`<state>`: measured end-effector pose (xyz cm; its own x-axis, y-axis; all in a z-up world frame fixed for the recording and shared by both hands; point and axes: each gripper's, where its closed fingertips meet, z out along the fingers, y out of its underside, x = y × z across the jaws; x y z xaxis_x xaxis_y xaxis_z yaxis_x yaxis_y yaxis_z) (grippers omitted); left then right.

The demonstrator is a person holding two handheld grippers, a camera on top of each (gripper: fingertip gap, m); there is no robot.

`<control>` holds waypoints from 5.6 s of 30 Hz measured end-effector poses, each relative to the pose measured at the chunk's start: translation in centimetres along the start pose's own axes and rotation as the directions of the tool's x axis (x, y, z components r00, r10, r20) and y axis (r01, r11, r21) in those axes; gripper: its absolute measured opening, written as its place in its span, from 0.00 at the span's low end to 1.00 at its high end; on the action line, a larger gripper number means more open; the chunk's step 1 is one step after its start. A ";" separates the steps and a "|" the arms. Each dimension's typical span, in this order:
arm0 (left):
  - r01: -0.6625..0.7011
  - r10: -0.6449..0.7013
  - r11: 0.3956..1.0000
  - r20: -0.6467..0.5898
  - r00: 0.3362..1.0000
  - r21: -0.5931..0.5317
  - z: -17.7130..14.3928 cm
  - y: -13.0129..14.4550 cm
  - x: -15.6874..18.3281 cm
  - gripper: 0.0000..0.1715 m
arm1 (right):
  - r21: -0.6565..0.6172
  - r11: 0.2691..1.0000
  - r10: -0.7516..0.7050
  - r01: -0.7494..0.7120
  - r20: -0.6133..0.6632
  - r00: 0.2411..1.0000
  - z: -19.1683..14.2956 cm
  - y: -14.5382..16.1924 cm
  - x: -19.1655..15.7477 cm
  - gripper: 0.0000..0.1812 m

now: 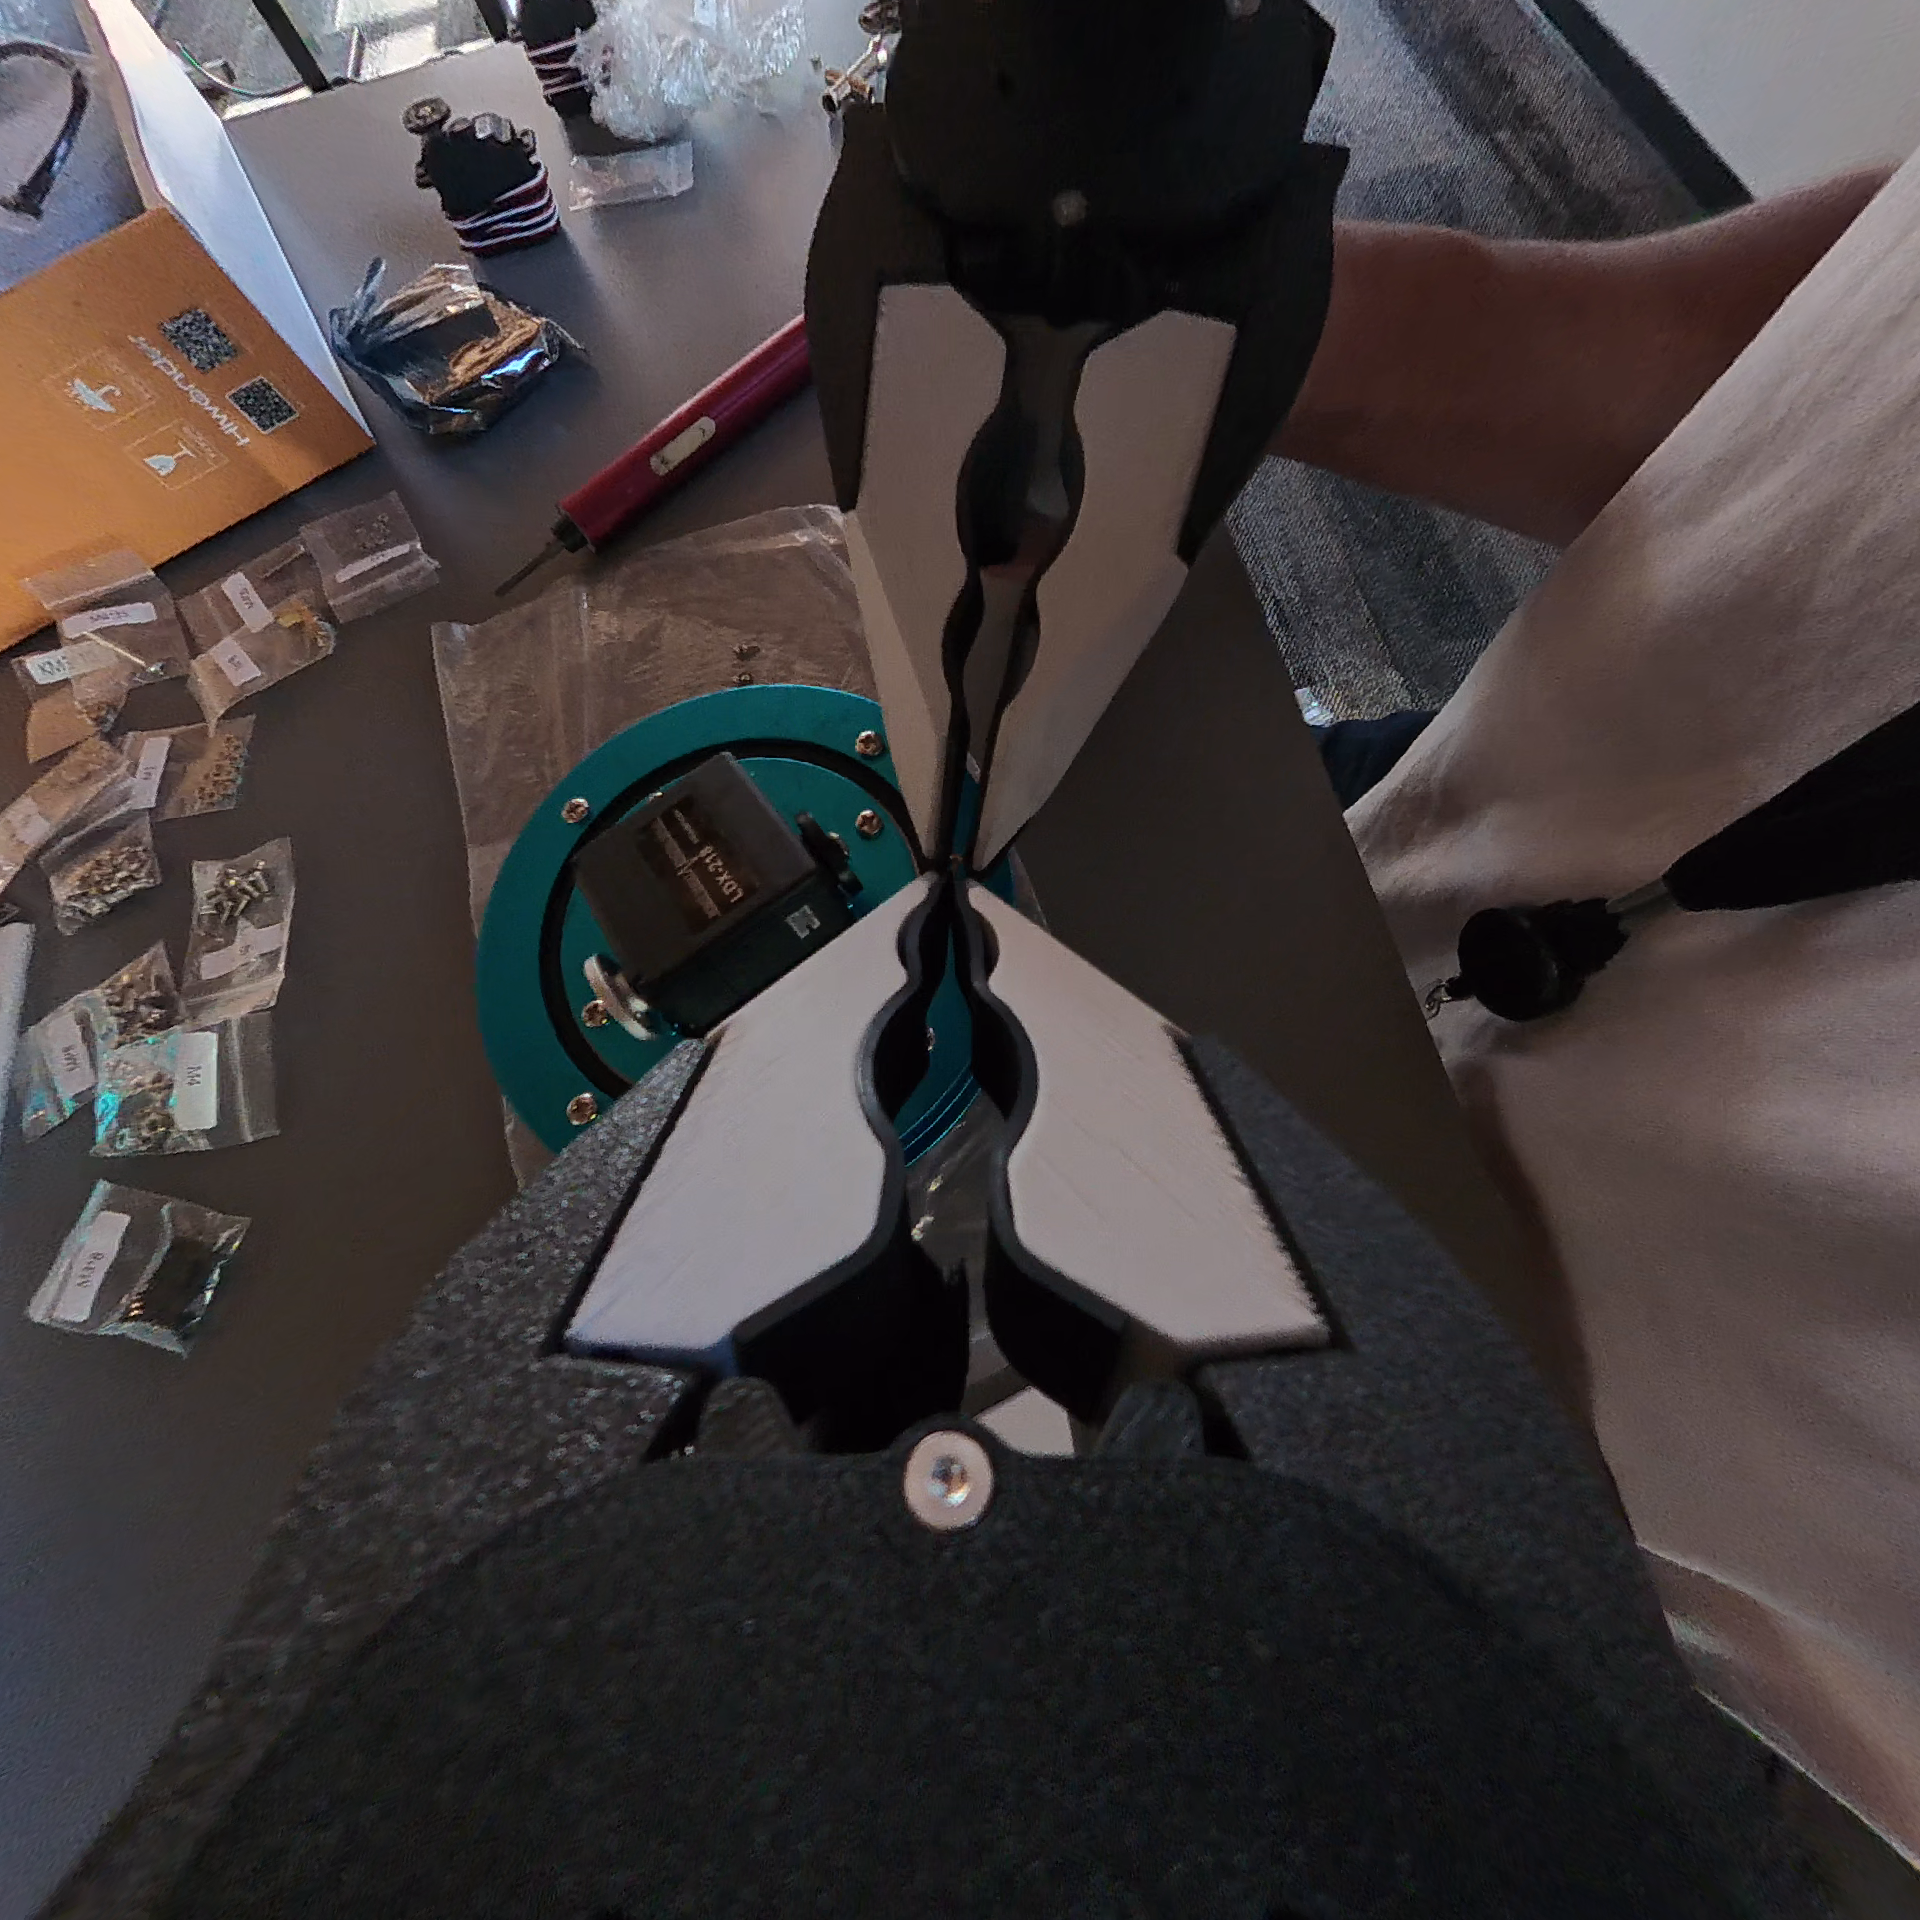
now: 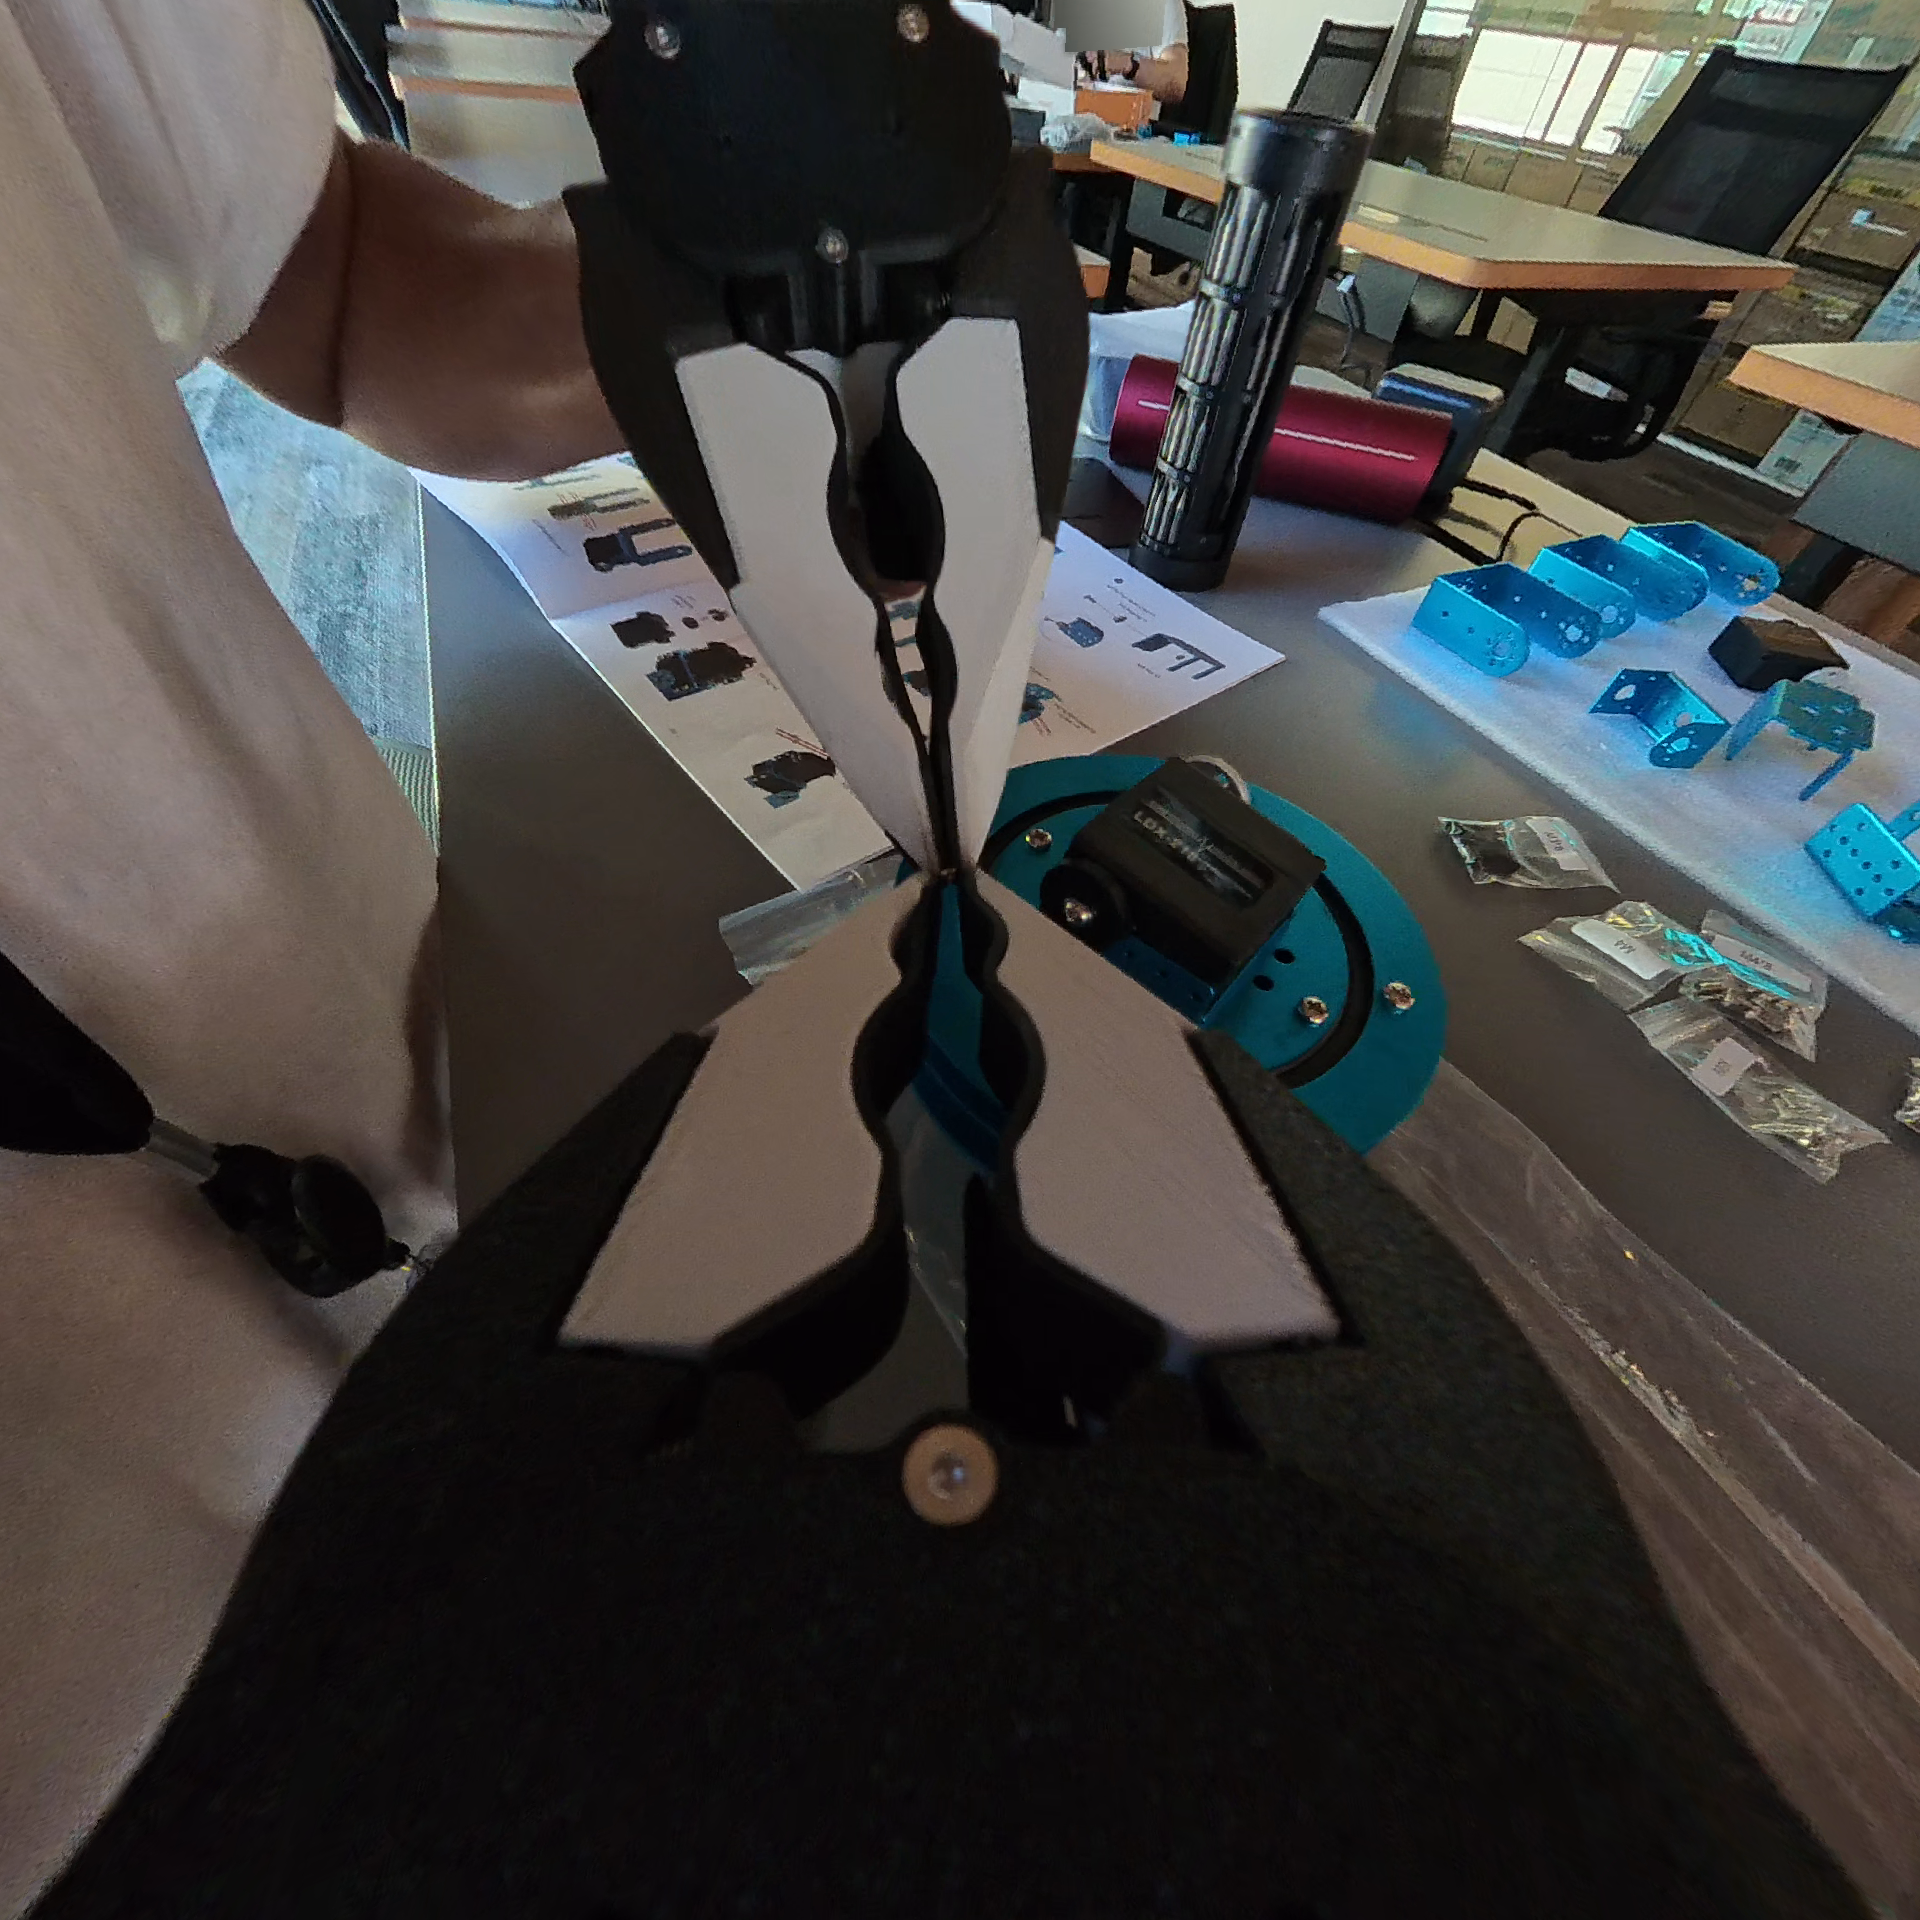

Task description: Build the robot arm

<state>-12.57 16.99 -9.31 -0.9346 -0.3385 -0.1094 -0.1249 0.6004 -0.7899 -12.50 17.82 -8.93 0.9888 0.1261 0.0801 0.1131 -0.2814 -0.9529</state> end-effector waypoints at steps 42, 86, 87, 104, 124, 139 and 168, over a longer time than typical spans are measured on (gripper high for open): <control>-0.053 0.055 0.991 0.012 0.998 -0.127 0.2 0.6 1.0 0.00 | -0.070 0.997 -0.041 0.038 -0.042 0.998 0.0 0.7 -0.9 0.00; -0.675 0.352 0.631 -0.634 0.688 -0.382 0.6 1.1 -5.1 0.29 | 0.049 0.957 0.255 -0.285 -0.604 0.755 -2.7 1.9 4.5 0.00; -0.678 0.351 0.628 -0.638 0.685 -0.382 0.7 1.1 -5.0 0.29 | 0.054 0.955 0.265 -0.292 -0.596 0.758 -2.6 1.9 4.5 0.00; -0.705 0.444 0.633 -0.596 0.669 -0.320 0.9 1.4 -4.7 0.25 | 0.070 0.944 0.300 -0.321 -0.582 0.756 -2.3 2.2 4.7 0.00; -0.611 0.392 0.686 -0.507 0.768 -0.395 0.8 1.5 -4.6 0.25 | 0.187 0.877 0.451 -0.443 -0.639 0.623 -2.2 2.4 4.6 0.00; -0.373 0.281 0.805 -0.257 0.925 -0.462 0.7 0.1 -4.7 0.25 | 0.287 0.860 0.494 -0.423 -0.677 0.545 -4.1 1.5 6.1 0.00; -0.352 0.221 0.806 -0.309 0.925 -0.476 0.3 0.6 -4.5 0.25 | 0.180 0.879 0.420 -0.441 -0.729 0.540 -2.4 2.3 5.9 0.00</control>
<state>-8.30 18.62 -9.45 -0.9950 0.0435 -0.0894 0.0694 0.9480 -0.3107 -6.15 15.66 -9.98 0.6530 -0.7435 -0.1442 -0.3546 -0.1320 -0.9256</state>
